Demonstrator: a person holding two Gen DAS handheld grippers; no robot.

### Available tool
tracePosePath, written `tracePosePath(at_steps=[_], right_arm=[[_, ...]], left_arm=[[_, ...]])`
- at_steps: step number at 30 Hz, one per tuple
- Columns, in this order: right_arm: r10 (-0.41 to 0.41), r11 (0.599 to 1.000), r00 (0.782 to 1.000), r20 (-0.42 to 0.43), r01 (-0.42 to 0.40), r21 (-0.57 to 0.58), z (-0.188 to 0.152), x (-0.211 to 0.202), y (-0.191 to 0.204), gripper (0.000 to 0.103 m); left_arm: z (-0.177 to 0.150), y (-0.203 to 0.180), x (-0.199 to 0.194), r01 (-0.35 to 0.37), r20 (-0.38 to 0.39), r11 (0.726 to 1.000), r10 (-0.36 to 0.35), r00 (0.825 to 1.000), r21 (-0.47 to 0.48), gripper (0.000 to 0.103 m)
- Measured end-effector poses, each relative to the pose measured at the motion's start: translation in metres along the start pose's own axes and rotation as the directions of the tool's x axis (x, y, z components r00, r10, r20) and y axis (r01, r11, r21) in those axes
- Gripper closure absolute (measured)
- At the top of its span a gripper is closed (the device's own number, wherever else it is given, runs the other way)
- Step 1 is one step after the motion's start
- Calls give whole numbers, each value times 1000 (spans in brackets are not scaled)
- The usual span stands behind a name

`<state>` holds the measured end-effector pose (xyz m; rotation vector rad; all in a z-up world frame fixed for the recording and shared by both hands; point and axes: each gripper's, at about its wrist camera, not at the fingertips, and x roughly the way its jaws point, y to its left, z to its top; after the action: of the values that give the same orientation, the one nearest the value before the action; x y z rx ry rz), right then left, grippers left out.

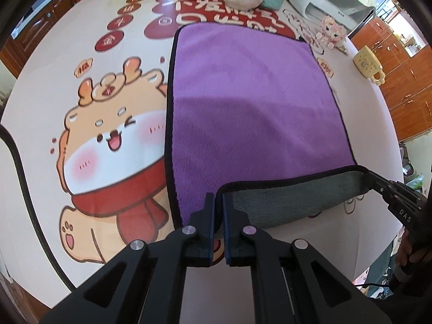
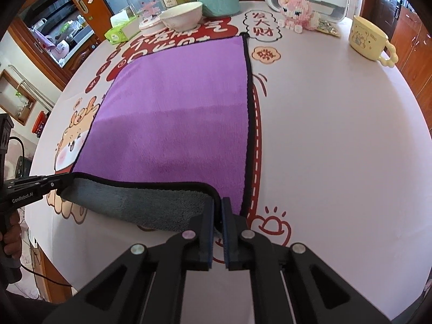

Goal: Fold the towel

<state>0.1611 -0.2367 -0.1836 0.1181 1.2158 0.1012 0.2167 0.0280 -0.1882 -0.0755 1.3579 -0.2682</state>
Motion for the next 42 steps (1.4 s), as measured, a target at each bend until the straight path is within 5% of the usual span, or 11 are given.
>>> tracePosePath(at_steps=[11, 24, 32, 42], right_arm=[[31, 999, 993, 112, -28, -33, 30, -30, 9, 98], [17, 997, 965, 261, 4, -83, 88, -57, 13, 98], [7, 992, 950, 313, 33, -120, 132, -51, 13, 98], [0, 989, 949, 316, 46, -138, 185, -11, 5, 98]], left_arm=[[34, -13, -47, 3, 116, 999, -7, 993, 35, 100], [101, -13, -82, -18, 274, 998, 0, 962, 65, 100], [145, -13, -73, -52, 322, 995, 23, 947, 83, 100], [199, 7, -29, -45, 304, 998, 30, 952, 42, 100]])
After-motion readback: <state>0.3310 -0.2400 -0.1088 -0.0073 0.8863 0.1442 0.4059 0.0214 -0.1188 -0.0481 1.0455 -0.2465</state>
